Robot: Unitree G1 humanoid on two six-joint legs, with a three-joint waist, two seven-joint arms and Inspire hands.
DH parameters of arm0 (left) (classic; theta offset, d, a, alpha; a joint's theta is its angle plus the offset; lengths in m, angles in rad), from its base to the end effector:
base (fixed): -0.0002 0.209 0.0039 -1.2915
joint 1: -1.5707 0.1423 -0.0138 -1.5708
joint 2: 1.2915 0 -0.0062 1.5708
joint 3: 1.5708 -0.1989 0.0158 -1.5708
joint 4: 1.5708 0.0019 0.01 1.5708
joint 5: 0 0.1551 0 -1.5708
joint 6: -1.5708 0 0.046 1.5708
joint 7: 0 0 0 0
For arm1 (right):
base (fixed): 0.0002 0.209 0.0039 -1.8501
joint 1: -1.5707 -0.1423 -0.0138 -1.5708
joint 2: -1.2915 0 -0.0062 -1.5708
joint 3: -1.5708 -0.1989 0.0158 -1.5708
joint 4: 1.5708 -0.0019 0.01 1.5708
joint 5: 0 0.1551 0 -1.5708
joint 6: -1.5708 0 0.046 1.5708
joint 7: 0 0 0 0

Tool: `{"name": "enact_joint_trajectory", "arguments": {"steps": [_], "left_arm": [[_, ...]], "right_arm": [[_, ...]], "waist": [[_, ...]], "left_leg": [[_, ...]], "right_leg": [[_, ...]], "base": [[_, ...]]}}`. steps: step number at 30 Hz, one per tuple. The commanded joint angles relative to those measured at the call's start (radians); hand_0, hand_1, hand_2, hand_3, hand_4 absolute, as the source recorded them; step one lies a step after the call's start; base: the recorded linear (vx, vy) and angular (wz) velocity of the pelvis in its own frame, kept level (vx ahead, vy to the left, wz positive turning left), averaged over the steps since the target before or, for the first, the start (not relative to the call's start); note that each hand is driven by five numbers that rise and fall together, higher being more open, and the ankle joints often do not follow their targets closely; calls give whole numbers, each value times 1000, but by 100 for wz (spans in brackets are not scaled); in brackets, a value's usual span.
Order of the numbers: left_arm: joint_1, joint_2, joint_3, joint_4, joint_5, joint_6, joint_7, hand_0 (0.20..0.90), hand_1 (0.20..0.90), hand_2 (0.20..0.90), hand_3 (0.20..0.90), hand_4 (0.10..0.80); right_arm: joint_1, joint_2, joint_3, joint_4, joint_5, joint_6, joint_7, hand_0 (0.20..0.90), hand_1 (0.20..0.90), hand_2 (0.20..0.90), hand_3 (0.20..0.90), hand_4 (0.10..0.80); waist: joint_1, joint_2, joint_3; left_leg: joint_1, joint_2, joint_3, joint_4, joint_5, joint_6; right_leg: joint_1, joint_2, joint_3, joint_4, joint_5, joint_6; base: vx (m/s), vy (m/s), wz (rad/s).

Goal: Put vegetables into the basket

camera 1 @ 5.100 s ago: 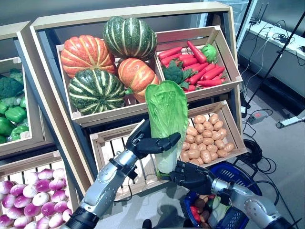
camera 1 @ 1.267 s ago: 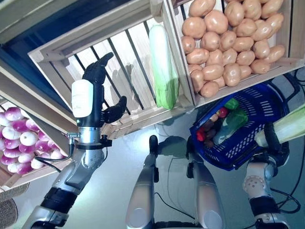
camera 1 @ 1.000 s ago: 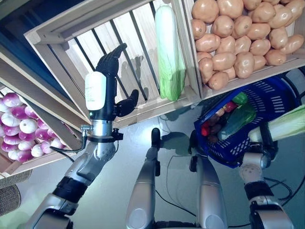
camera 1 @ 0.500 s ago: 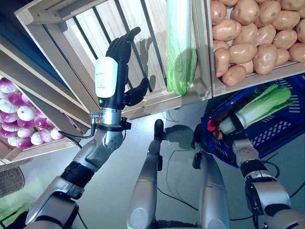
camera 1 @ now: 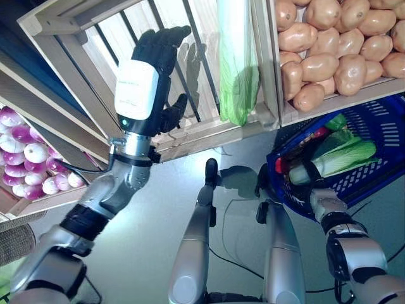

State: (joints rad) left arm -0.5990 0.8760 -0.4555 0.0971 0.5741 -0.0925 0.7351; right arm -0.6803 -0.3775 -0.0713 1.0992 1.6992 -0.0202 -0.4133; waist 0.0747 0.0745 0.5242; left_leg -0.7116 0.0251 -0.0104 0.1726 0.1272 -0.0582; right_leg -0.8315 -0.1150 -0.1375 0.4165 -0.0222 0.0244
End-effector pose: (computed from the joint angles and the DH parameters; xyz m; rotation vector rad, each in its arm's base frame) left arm 0.3041 0.2144 0.1692 1.2697 -1.0002 0.3191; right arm 0.3271 -0.2554 0.0283 1.3612 0.4115 -0.8061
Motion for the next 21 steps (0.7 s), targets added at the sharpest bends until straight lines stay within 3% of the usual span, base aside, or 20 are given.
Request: {"name": "enact_joint_trajectory", "arguments": {"steps": [1,3,6,12,15,21], "left_arm": [[-74,28,86,-122,123,12,-21,900,900,900,900,800],[-116,83,63,-121,213,41,-100,900,900,900,900,800],[-201,148,11,-106,196,42,-182,900,900,900,900,800],[-334,197,-107,-18,229,30,-247,900,900,900,900,800],[-386,200,-163,35,210,8,-210,900,900,900,900,800],[-495,191,-300,149,313,-49,-57,900,900,900,900,800]], "right_arm": [[83,-81,-23,-77,-30,-61,-53,900,900,900,900,800],[94,-91,-31,-85,-81,-55,-53,900,900,900,900,800],[93,-100,-27,-80,-128,-46,-47,900,900,900,900,800],[101,-128,-30,-28,-196,-37,10,900,900,900,900,800],[97,-134,-24,-12,-208,-35,22,900,900,900,900,800],[77,-142,-2,18,-205,-26,44,900,900,900,900,800]], "waist": [[-26,56,-4],[-38,61,-4],[-50,65,-4],[-67,62,-4],[-71,58,-4],[-84,46,-4]], "left_leg": [[-50,-78,7,92,-36,17],[-41,-75,11,96,-45,16],[-49,-71,21,91,-33,17],[-52,-63,33,92,-33,15],[-58,-59,37,94,-31,14],[-71,-49,45,100,-32,12]], "right_leg": [[75,8,2,-88,76,35],[79,6,7,-81,68,37],[68,6,9,-86,79,36],[62,6,12,-84,81,39],[55,9,15,-80,80,40],[41,16,20,-72,80,40]], "base": [[20,57,-1],[27,68,-2],[-20,54,-5],[0,18,-1],[0,0,0],[0,0,-1]]}}
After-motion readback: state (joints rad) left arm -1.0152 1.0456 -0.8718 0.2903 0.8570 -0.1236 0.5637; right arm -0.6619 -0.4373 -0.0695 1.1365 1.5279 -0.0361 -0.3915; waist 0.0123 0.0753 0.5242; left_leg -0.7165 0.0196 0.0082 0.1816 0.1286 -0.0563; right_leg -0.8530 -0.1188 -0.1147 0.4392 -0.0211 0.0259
